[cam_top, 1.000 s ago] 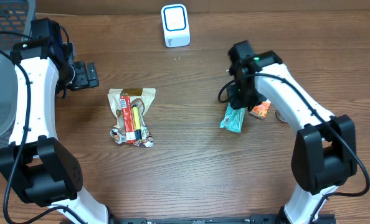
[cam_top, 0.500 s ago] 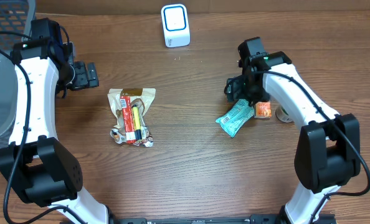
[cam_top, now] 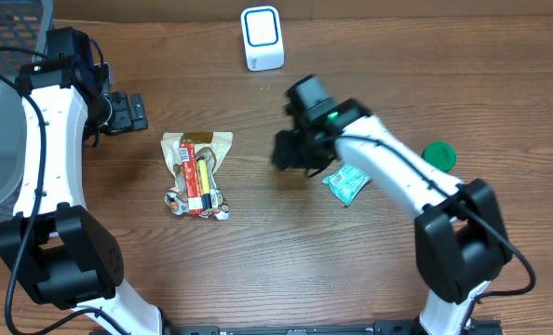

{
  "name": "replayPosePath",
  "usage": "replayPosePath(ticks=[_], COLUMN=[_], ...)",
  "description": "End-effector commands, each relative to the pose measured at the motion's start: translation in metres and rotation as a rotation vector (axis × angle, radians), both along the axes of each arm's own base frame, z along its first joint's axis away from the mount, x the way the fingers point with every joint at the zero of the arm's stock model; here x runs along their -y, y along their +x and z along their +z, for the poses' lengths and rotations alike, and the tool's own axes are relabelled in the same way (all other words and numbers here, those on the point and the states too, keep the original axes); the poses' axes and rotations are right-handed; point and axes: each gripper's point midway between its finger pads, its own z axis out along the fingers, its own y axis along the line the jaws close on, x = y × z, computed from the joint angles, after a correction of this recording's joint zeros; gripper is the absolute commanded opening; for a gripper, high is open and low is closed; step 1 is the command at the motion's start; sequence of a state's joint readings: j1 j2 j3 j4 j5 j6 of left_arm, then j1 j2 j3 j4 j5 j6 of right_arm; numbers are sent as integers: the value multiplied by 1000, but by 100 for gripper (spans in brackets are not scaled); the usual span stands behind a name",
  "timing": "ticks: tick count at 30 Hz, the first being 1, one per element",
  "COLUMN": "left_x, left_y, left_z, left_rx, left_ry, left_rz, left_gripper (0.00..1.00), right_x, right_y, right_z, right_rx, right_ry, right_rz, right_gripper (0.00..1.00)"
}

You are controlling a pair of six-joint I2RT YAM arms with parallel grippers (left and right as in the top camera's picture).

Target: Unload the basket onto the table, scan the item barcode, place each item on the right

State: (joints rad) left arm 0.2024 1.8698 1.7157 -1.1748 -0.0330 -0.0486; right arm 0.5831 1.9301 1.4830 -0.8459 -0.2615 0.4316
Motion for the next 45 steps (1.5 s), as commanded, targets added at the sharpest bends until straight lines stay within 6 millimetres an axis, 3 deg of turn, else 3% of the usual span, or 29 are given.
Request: replayPosePath(ticks=[1, 6, 18, 26, 38, 45], left_x=[6, 6, 6, 6, 6, 6], left_y=[5, 5, 5, 5, 5, 5], left_z=[14, 14, 14, 14, 14, 14], left_rx=[40, 40, 40, 40, 40, 40], left_ry=[5, 5, 5, 5, 5, 5], left_rz=[-30, -30, -30, -30, -30, -30], left_gripper=[100, 100, 100, 100, 100, 100], right_x=[-35, -78, -125, -132, -143, -142], right_y=[-23, -44, -66, -69, -68, -68], right_z=[3, 8, -2, -37, -42, -51], right_rx=[-26, 17, 135, 88, 79, 71], right_ry=[47, 82, 54, 35, 79, 66], right_rz=[20, 53, 62, 76, 91, 90], right_gripper=[53, 53, 54, 54, 52, 44])
